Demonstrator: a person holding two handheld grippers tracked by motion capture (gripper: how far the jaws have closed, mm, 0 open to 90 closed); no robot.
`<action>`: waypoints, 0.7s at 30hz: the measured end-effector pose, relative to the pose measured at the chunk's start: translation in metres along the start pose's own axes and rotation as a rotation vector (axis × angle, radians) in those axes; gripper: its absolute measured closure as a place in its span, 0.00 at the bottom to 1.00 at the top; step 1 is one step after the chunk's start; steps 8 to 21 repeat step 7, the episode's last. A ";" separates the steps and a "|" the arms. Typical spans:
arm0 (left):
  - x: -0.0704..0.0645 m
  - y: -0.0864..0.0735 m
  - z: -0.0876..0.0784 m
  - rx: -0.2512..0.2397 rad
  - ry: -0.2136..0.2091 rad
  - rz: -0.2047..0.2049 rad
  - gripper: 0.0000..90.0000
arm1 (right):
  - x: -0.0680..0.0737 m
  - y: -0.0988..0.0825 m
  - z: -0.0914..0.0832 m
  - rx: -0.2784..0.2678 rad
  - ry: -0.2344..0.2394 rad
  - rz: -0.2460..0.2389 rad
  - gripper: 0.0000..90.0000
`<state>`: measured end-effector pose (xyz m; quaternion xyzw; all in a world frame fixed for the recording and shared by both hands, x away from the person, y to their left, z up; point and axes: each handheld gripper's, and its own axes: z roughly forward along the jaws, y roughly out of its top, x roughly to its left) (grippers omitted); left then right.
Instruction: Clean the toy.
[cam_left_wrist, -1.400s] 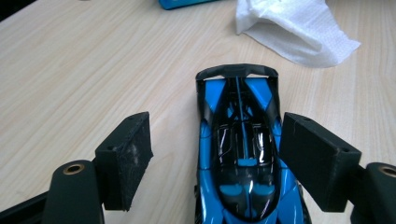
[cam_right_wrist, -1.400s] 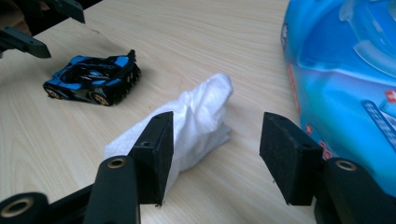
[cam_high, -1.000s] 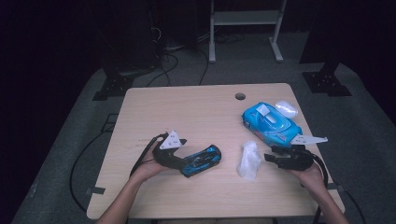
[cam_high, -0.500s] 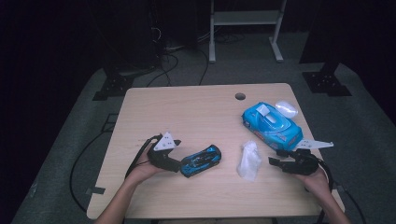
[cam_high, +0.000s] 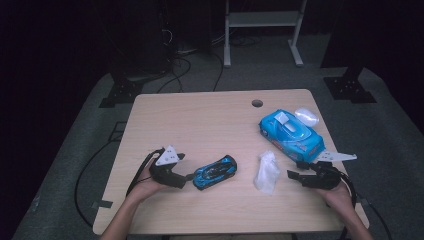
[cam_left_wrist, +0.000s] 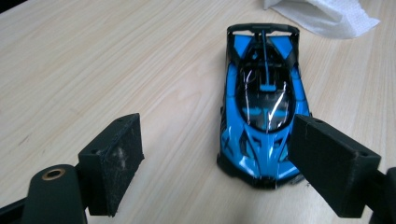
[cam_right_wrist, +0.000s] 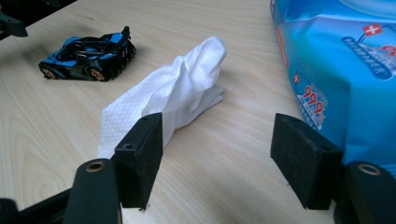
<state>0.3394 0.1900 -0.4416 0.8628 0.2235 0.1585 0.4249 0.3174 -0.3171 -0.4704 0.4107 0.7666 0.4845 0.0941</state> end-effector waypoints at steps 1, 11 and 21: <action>0.000 -0.003 -0.001 -0.002 0.006 -0.010 0.19 | 0.000 -0.001 0.001 0.002 -0.003 -0.002 0.36; 0.000 -0.019 -0.011 -0.026 0.020 -0.041 0.18 | 0.003 -0.004 0.001 -0.017 -0.010 -0.005 0.33; 0.000 -0.019 -0.011 -0.026 0.020 -0.041 0.18 | 0.003 -0.004 0.001 -0.017 -0.010 -0.005 0.33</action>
